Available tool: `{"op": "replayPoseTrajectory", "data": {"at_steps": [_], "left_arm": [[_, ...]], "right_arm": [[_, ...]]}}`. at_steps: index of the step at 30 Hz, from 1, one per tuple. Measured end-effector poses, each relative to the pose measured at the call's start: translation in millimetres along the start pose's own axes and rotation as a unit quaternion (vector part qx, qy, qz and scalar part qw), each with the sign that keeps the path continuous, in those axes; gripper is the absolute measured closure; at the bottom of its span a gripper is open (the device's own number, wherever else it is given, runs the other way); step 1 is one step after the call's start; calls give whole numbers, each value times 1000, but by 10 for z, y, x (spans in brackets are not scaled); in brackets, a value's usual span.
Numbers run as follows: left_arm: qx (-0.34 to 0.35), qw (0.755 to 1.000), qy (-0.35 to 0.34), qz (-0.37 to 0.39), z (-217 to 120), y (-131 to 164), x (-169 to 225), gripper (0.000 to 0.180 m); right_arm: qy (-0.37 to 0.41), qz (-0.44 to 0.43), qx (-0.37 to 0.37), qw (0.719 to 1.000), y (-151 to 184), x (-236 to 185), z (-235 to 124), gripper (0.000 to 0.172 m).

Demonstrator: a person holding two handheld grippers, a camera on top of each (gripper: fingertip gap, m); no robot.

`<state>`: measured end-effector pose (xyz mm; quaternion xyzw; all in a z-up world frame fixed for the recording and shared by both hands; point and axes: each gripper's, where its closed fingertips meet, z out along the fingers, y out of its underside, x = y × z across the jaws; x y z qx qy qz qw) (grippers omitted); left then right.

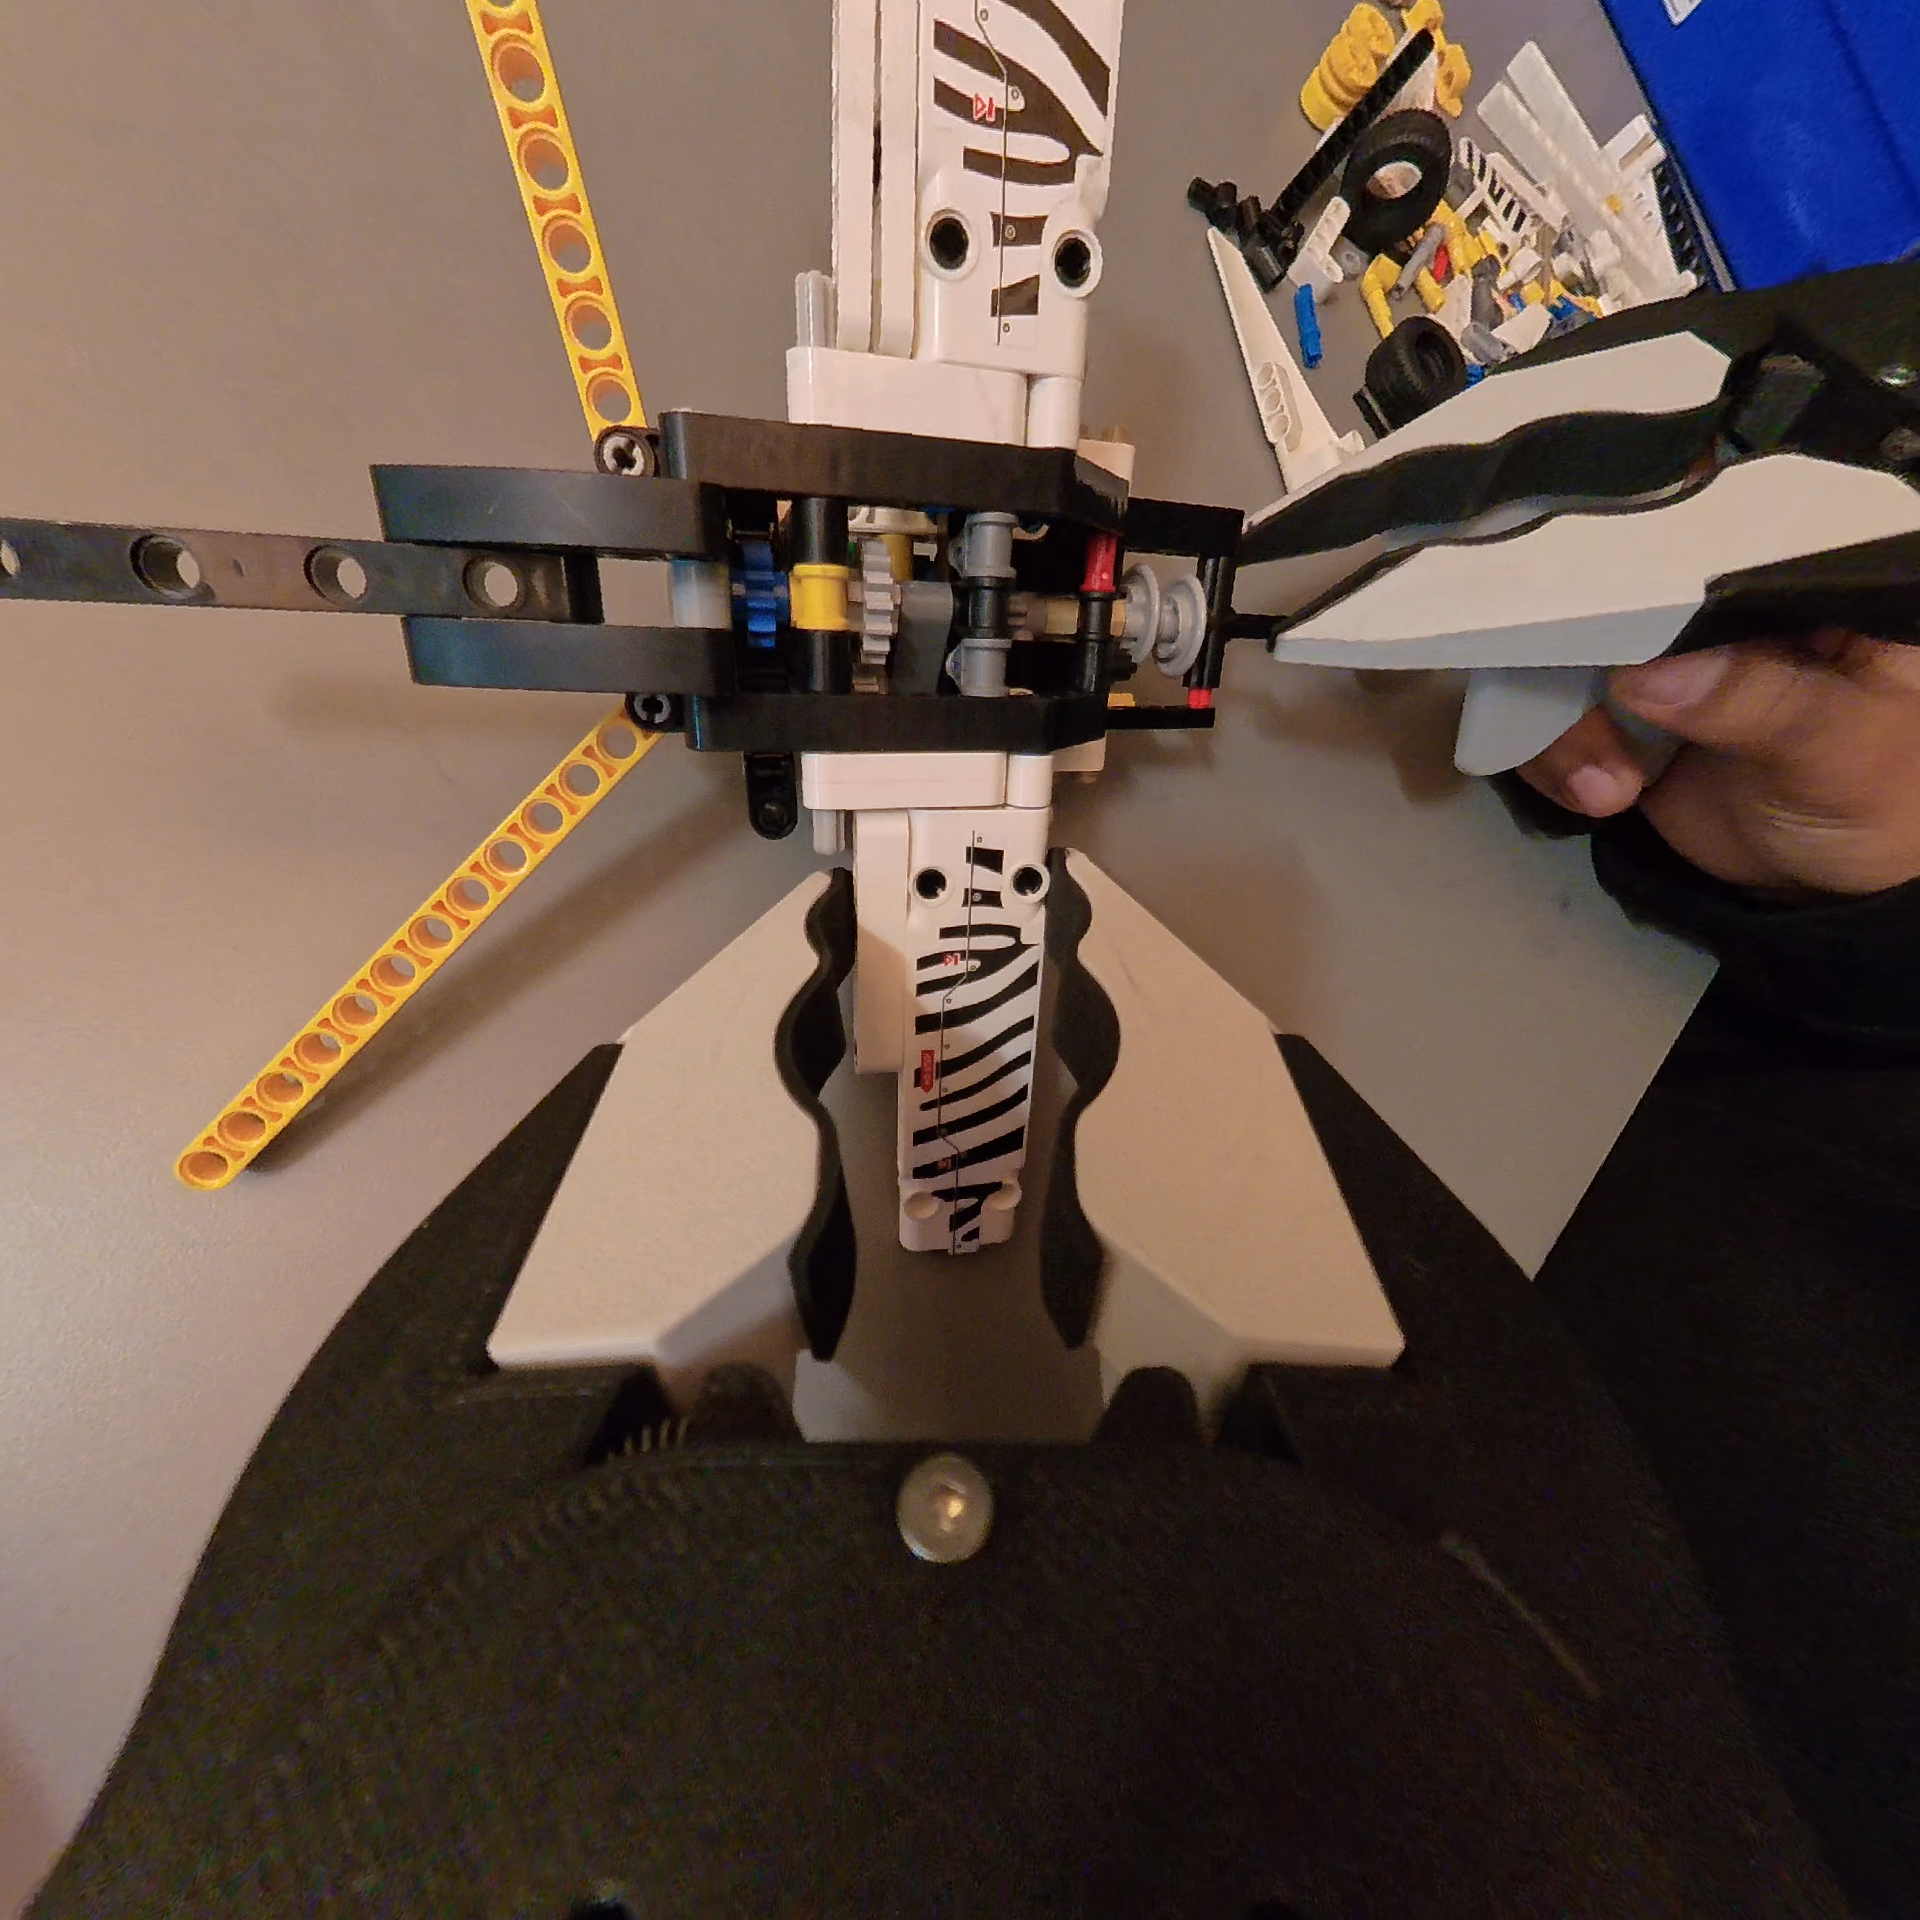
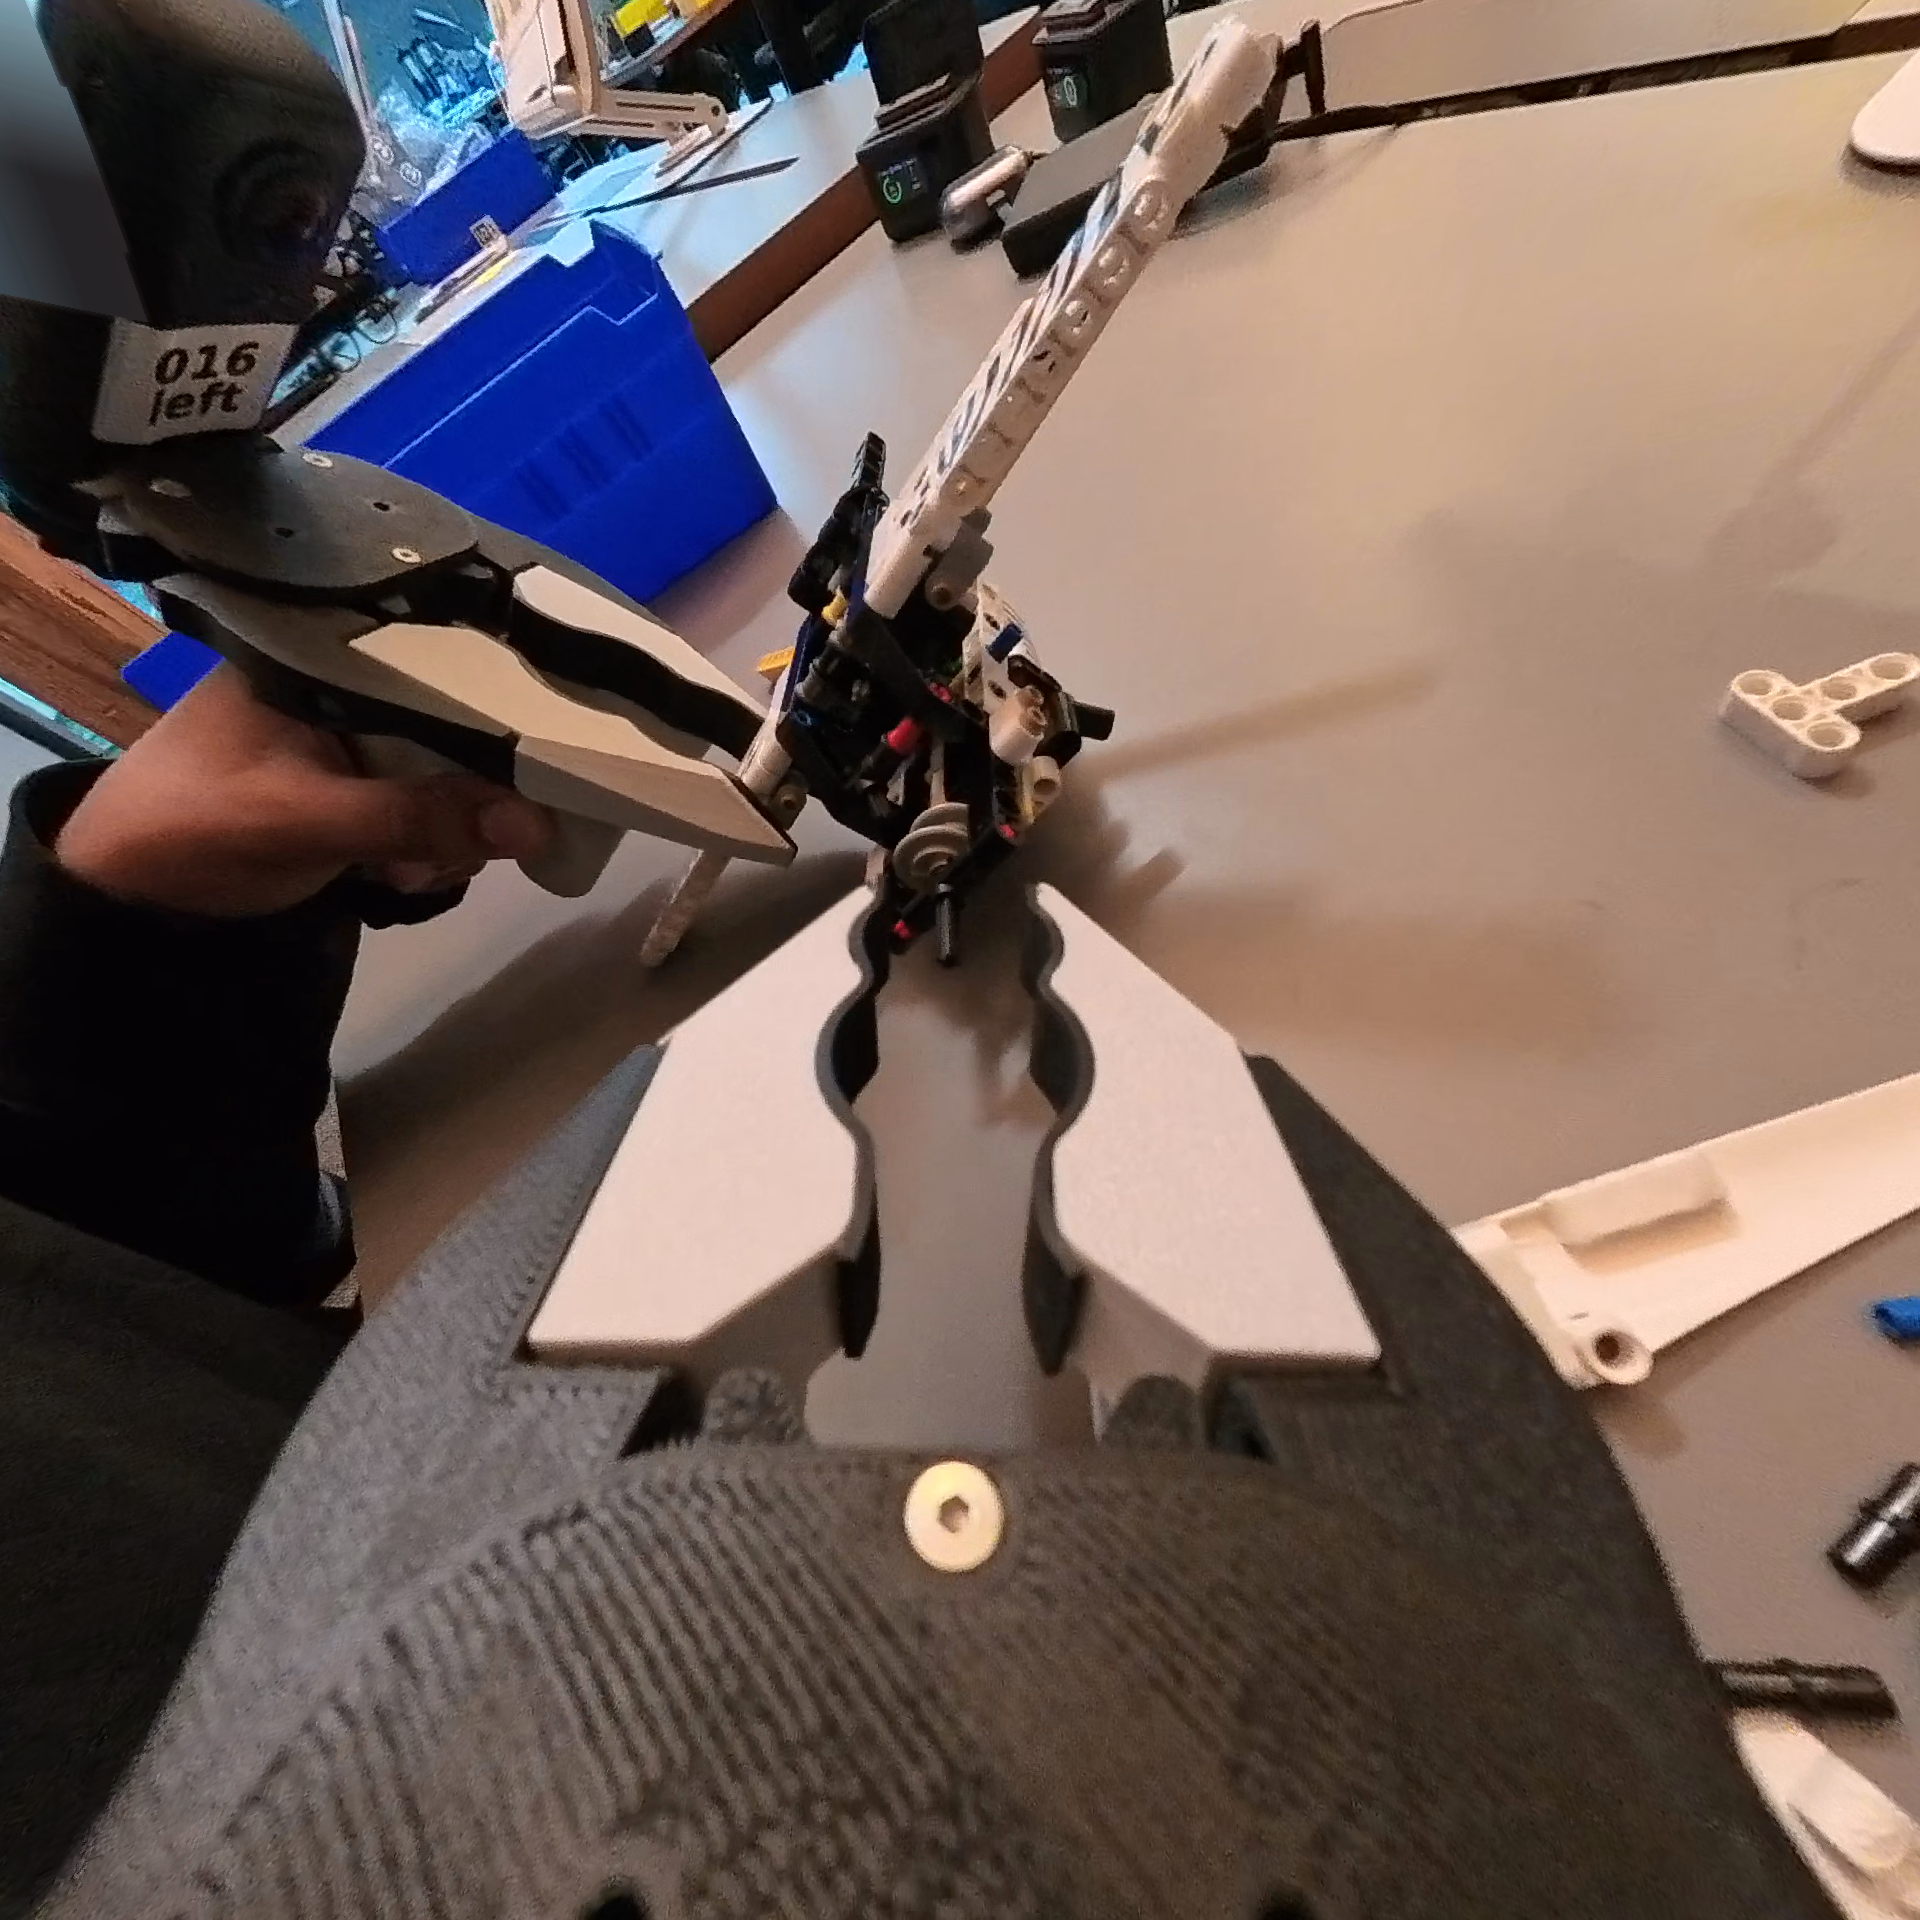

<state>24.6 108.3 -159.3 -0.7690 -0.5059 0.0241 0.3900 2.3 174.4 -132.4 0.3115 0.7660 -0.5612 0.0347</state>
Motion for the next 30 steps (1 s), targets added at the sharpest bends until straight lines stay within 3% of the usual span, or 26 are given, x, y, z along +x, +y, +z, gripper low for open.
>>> {"op": "replayPoseTrajectory", "data": {"at_steps": [30], "left_arm": [[1,1000,6,-2,3,0,-8,143]], "right_arm": [[-37,79,-12,996,31,1,100,163]]}}
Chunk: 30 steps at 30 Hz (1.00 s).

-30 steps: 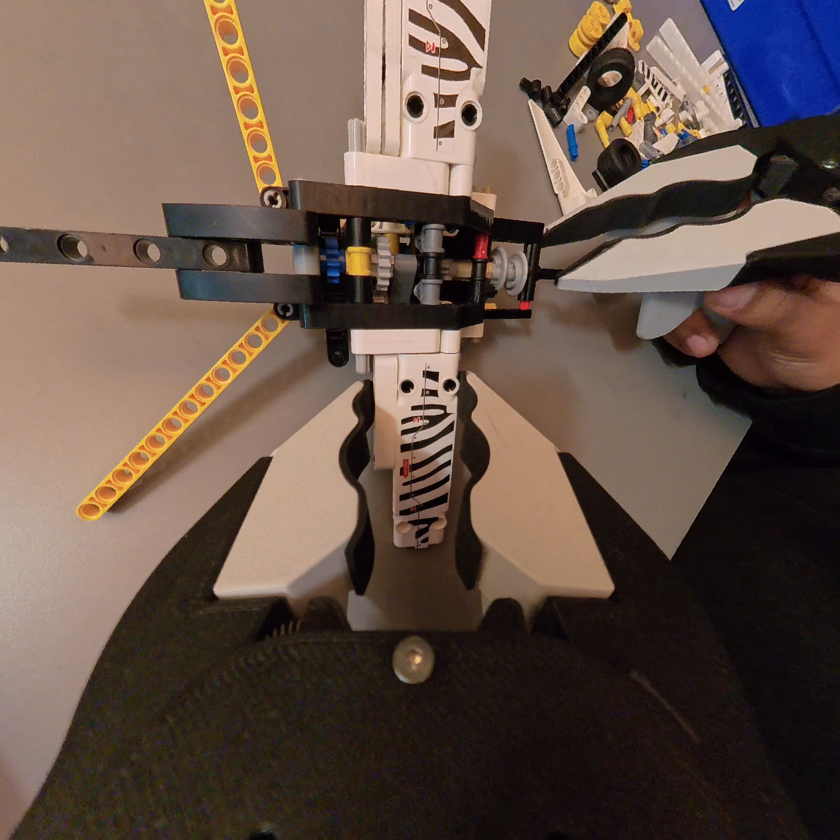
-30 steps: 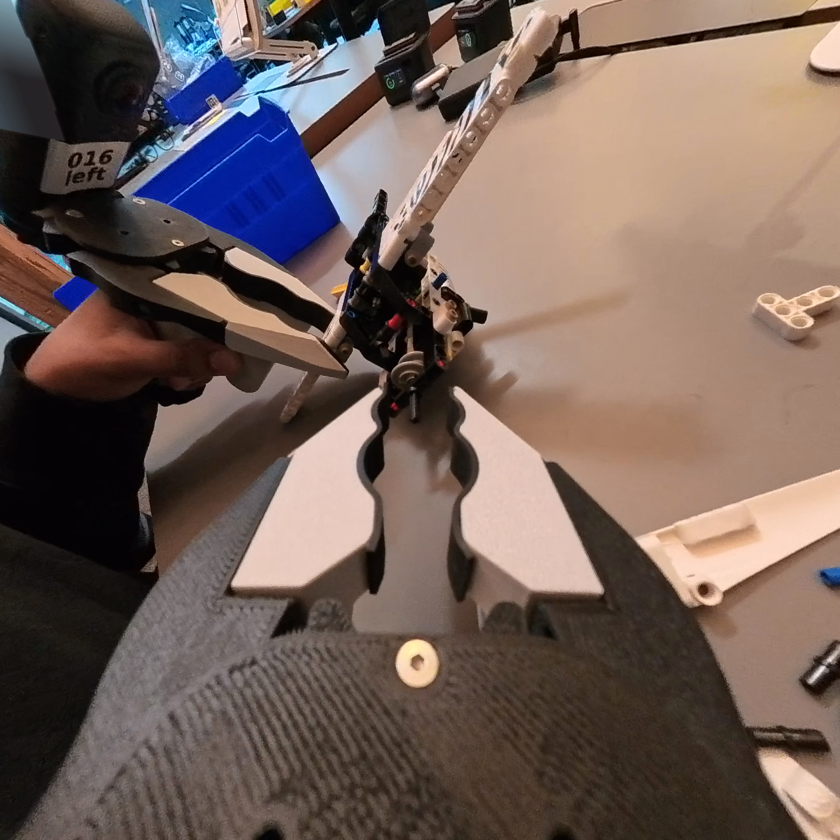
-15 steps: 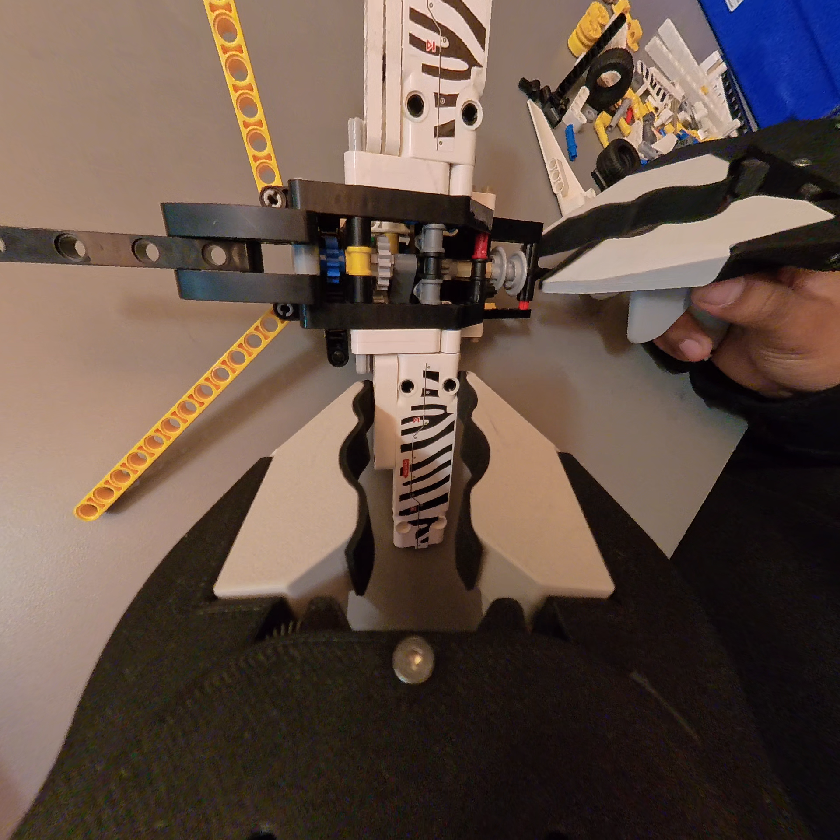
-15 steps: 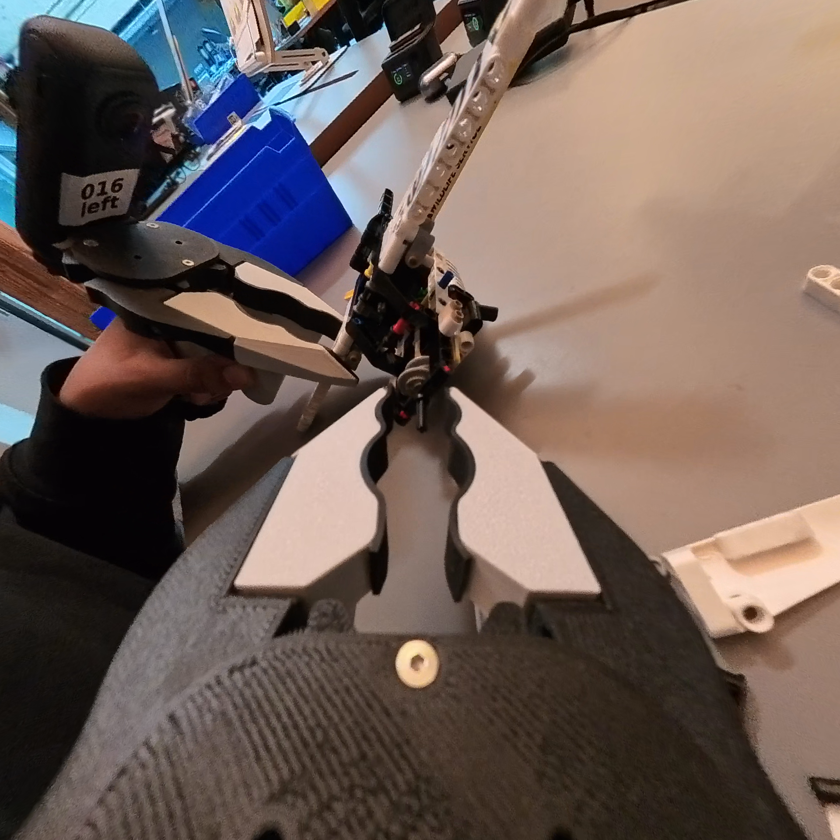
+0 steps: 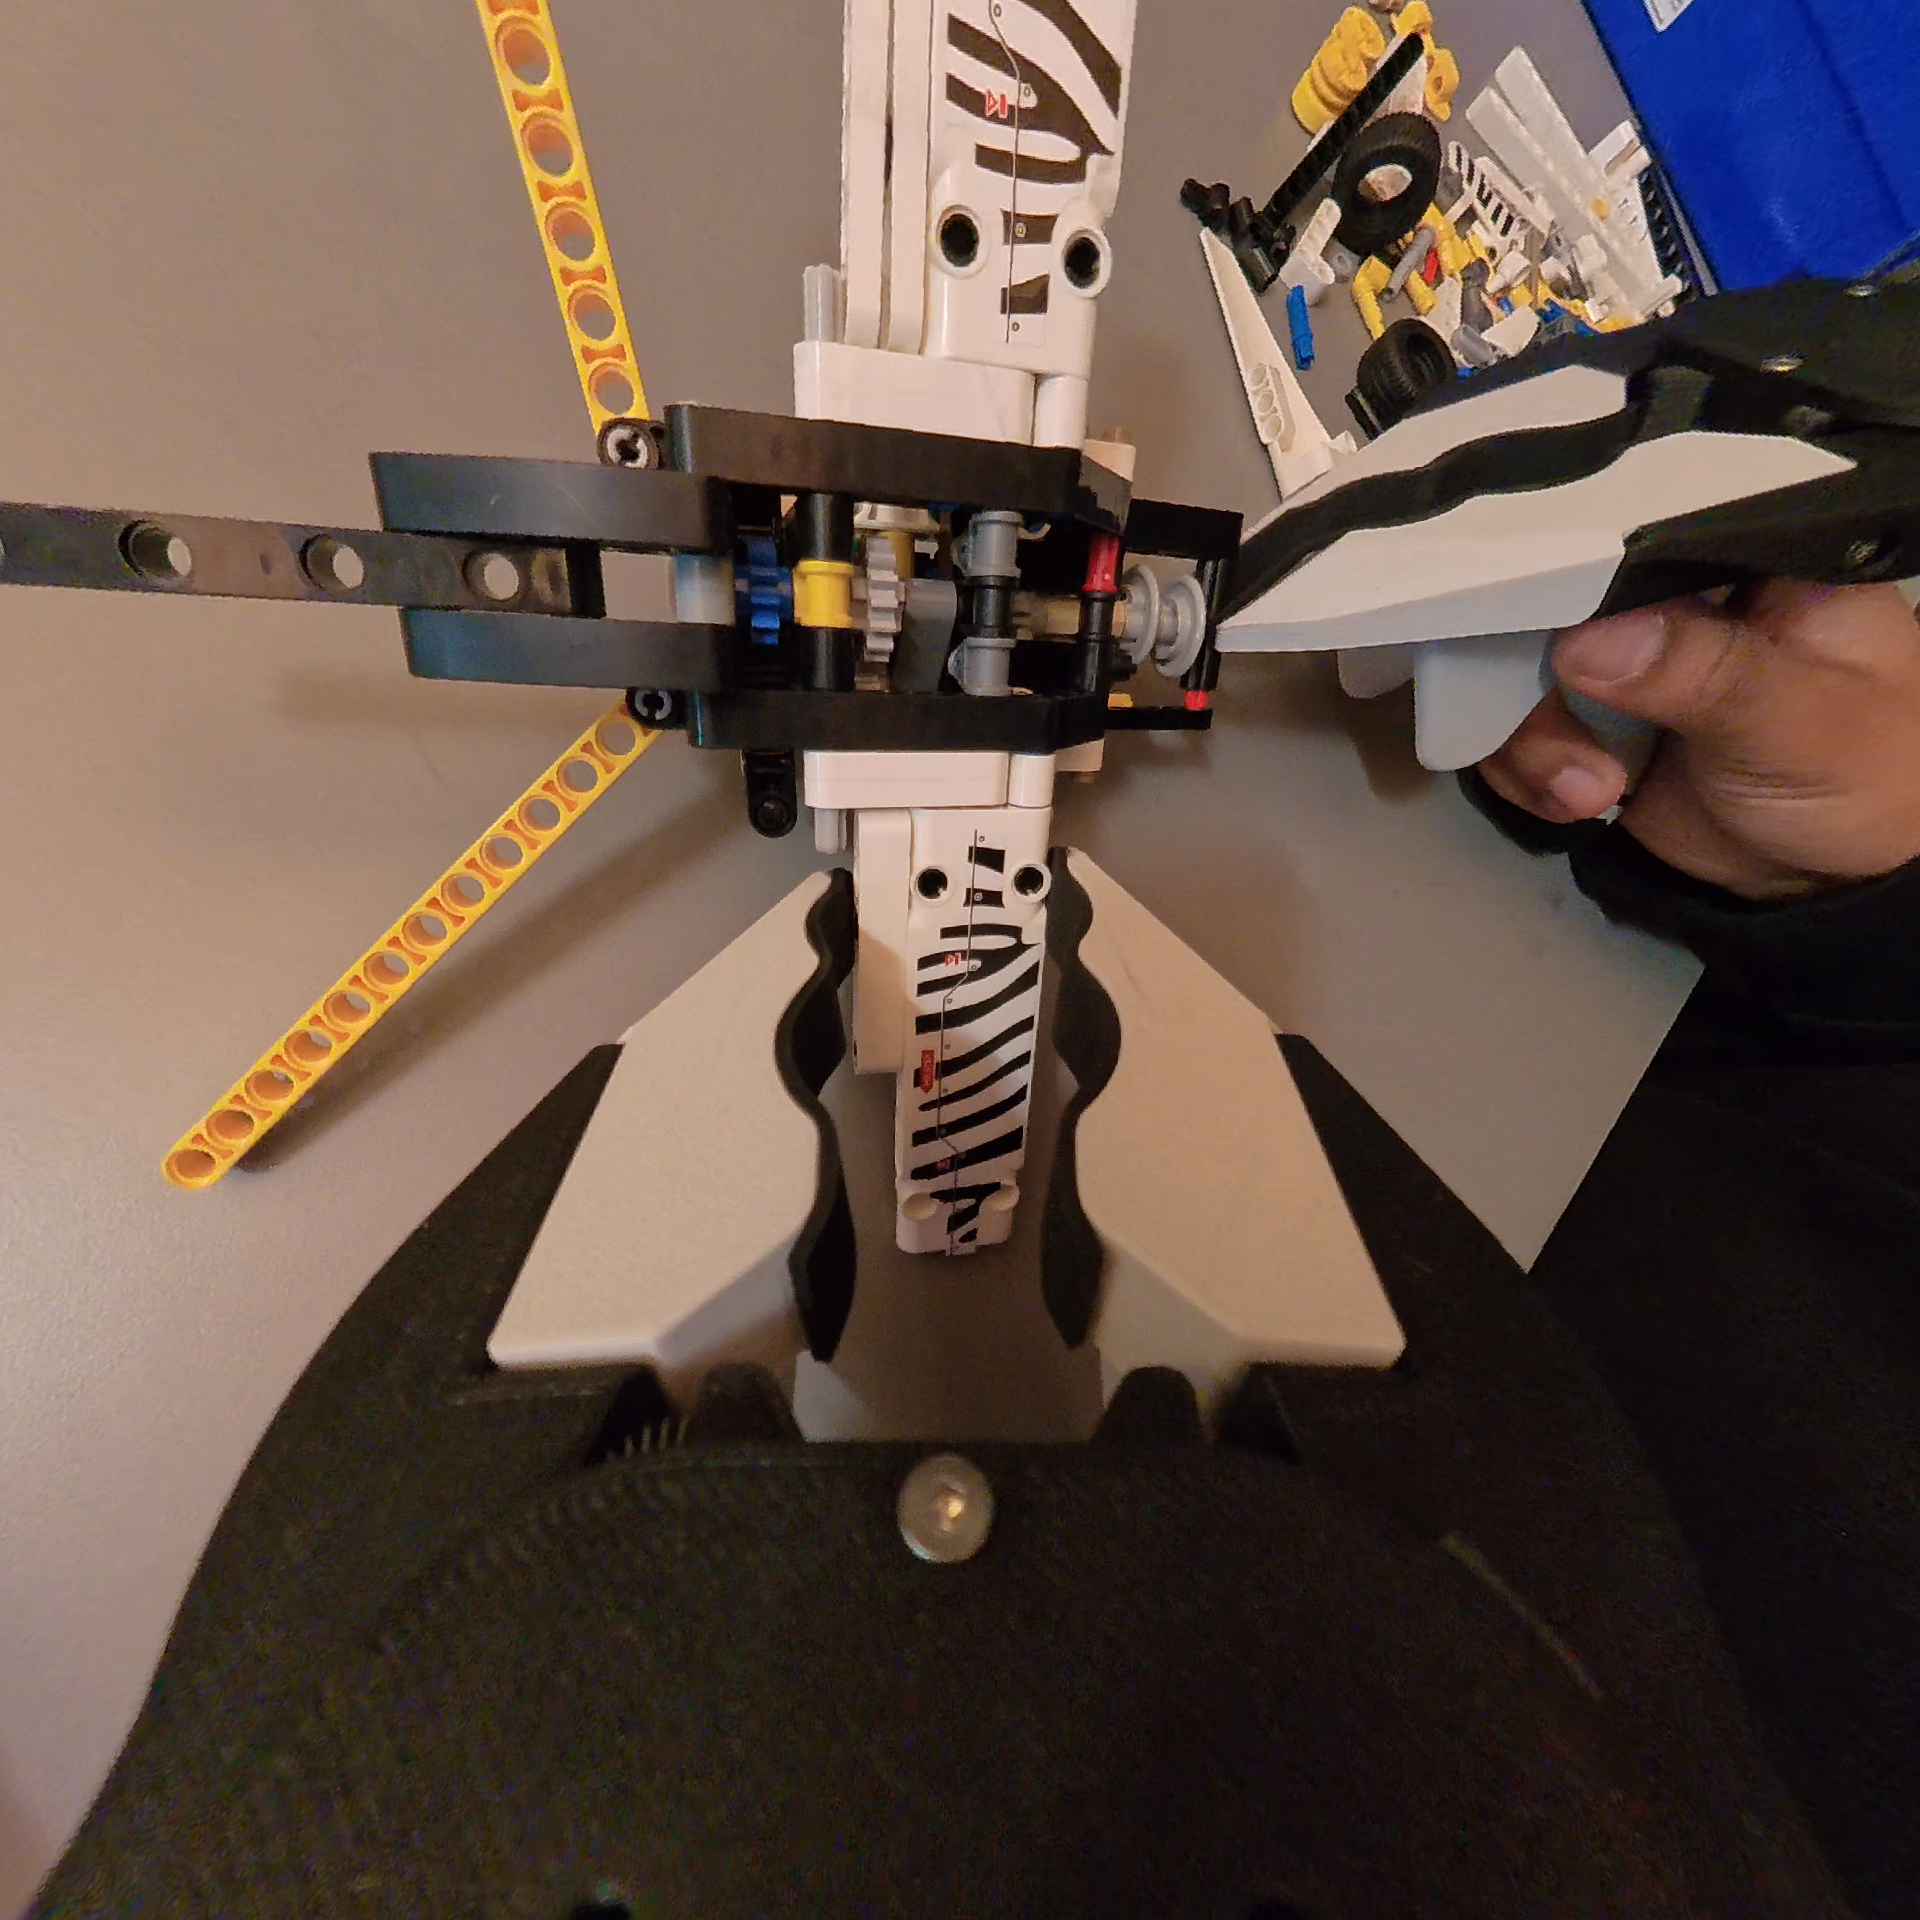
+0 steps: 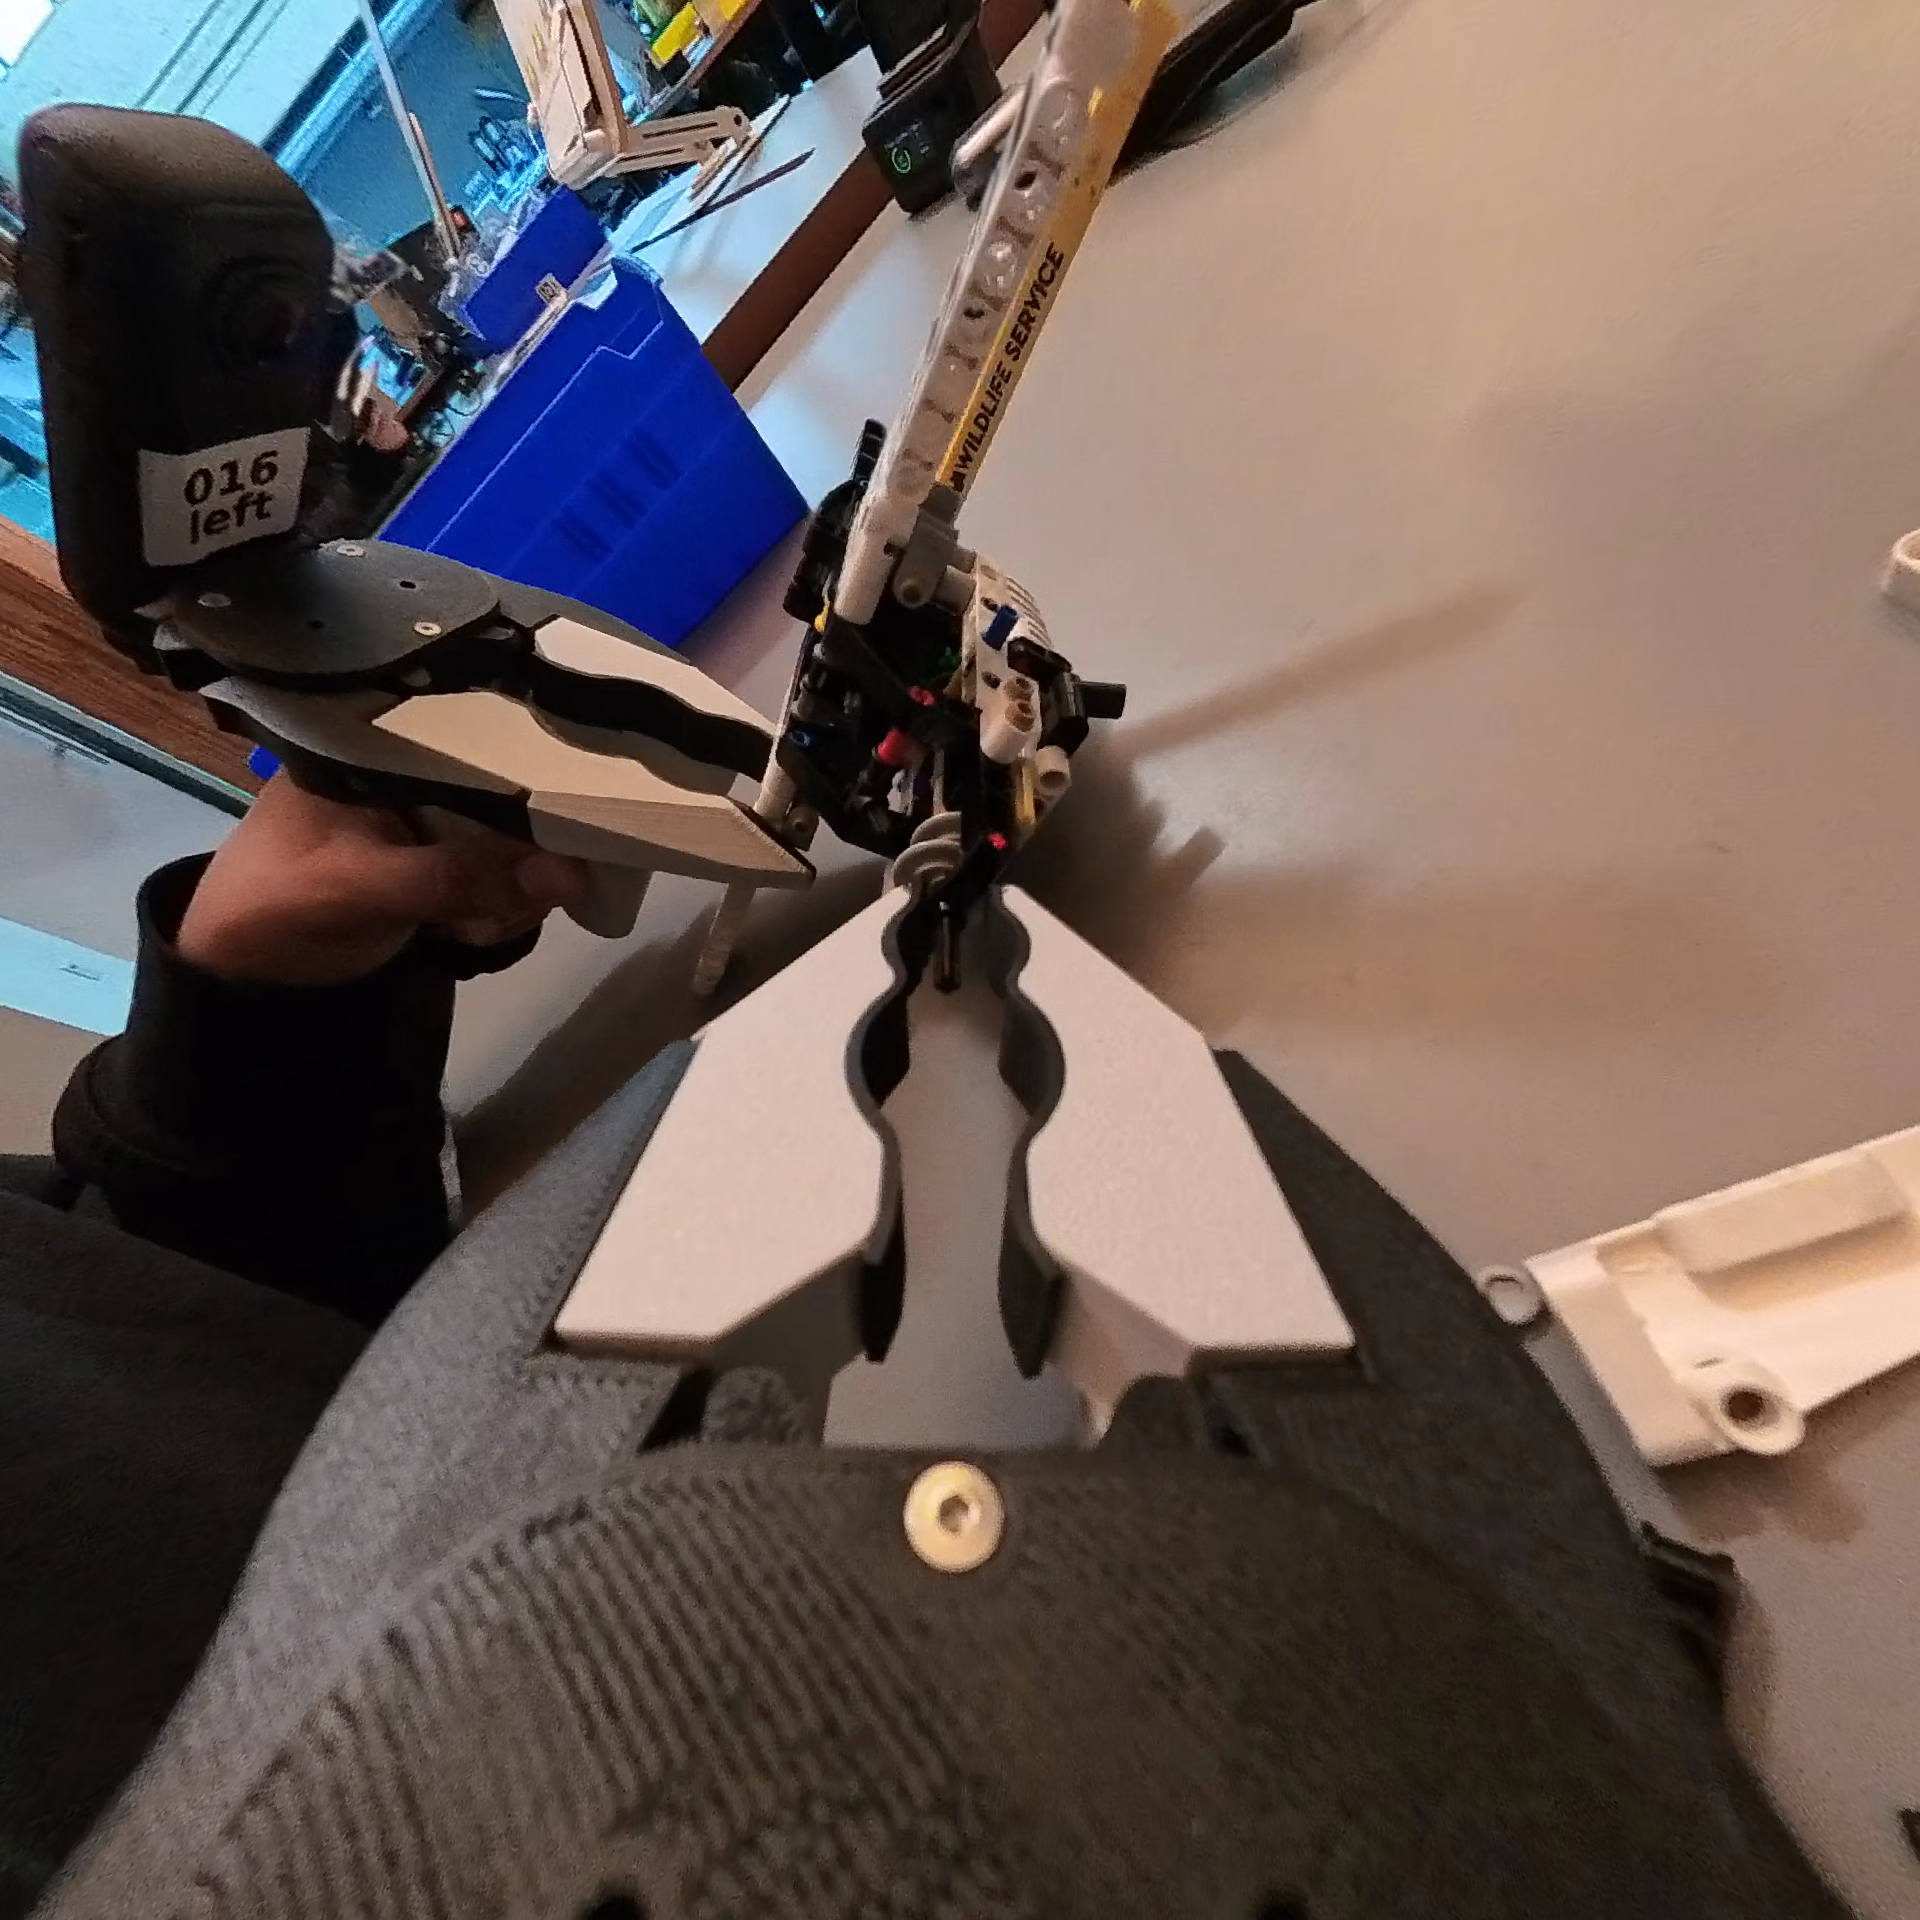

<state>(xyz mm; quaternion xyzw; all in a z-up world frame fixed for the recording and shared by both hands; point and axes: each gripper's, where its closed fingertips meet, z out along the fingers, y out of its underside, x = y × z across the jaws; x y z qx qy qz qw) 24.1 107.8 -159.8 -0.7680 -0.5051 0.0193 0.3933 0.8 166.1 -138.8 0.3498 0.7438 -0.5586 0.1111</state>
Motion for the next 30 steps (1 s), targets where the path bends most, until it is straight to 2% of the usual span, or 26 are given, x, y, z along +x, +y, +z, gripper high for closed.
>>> {"op": "replayPoseTrajectory", "data": {"at_steps": [13,19,30], "left_arm": [[-2,1000,5,2,8,6,7,143],[-3,1000,11,4,30,9,28,143],[-3,1000,13,-4,15,12,7,143]], "right_arm": [[-9,23,-2,1000,15,17,-15,164],[14,-8,-16,1000,36,55,-27,164],[4,-6,-5,1000,15,23,-23,164]]}}
